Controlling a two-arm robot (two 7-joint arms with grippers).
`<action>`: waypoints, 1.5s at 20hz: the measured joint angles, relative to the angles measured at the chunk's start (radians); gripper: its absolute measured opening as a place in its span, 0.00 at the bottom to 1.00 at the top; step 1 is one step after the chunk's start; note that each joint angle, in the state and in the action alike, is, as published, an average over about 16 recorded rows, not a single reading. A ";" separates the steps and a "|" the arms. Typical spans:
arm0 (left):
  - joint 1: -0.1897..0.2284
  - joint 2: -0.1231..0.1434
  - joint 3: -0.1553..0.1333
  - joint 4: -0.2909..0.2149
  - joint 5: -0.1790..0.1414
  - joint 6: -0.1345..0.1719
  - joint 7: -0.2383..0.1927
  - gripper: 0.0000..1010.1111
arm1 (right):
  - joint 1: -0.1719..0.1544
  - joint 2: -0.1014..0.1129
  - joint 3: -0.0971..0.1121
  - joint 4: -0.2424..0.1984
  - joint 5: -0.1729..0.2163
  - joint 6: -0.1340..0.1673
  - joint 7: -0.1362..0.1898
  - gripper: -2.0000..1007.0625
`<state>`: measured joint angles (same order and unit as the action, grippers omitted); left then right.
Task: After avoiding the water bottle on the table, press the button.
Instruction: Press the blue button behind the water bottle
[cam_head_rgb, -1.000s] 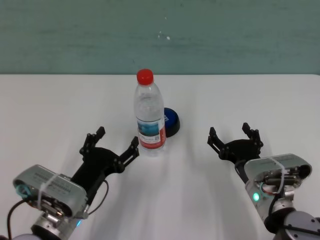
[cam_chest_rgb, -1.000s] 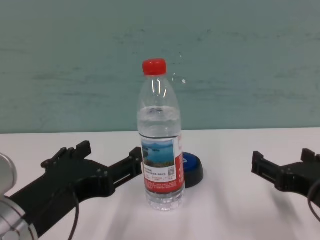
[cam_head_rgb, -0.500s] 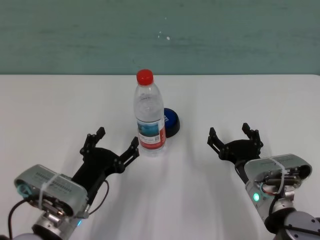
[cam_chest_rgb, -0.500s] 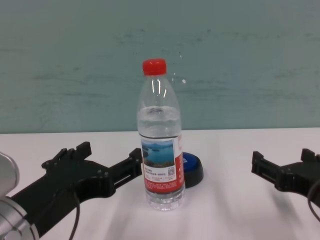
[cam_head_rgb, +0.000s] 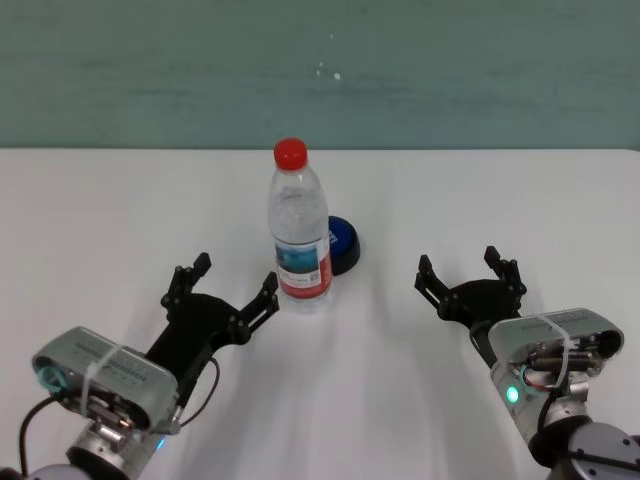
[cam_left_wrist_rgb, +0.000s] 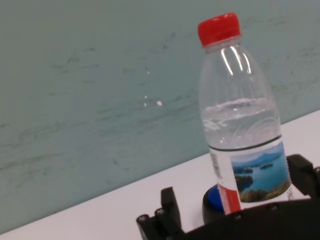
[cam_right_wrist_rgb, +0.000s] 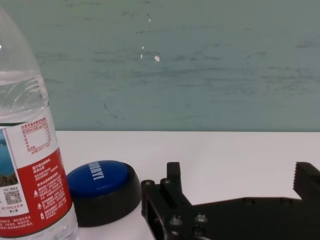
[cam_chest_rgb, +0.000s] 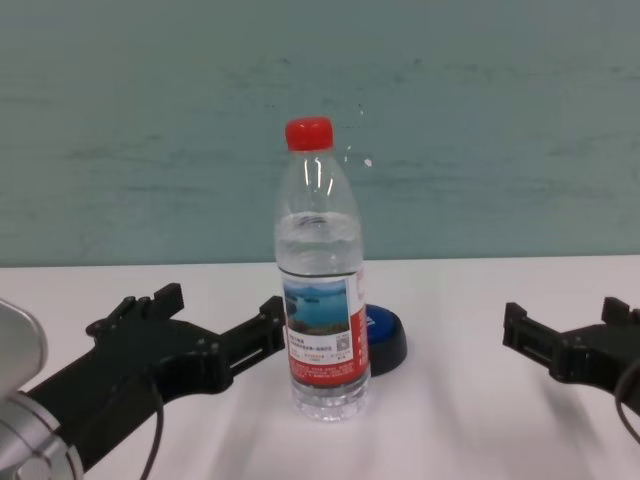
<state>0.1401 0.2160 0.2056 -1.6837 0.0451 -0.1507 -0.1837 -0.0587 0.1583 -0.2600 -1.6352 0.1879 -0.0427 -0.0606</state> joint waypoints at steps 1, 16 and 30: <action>-0.001 -0.001 0.000 0.002 0.001 0.000 0.000 1.00 | 0.000 0.000 0.000 0.000 0.000 0.000 0.000 1.00; -0.021 -0.012 0.007 0.030 0.010 0.003 0.006 1.00 | 0.000 0.000 0.000 0.000 0.000 0.000 0.000 1.00; -0.033 -0.018 0.010 0.052 0.015 0.002 0.009 1.00 | 0.000 0.000 0.000 0.000 0.000 0.000 0.000 1.00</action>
<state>0.1071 0.1983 0.2155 -1.6316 0.0597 -0.1483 -0.1750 -0.0587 0.1583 -0.2600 -1.6352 0.1879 -0.0427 -0.0605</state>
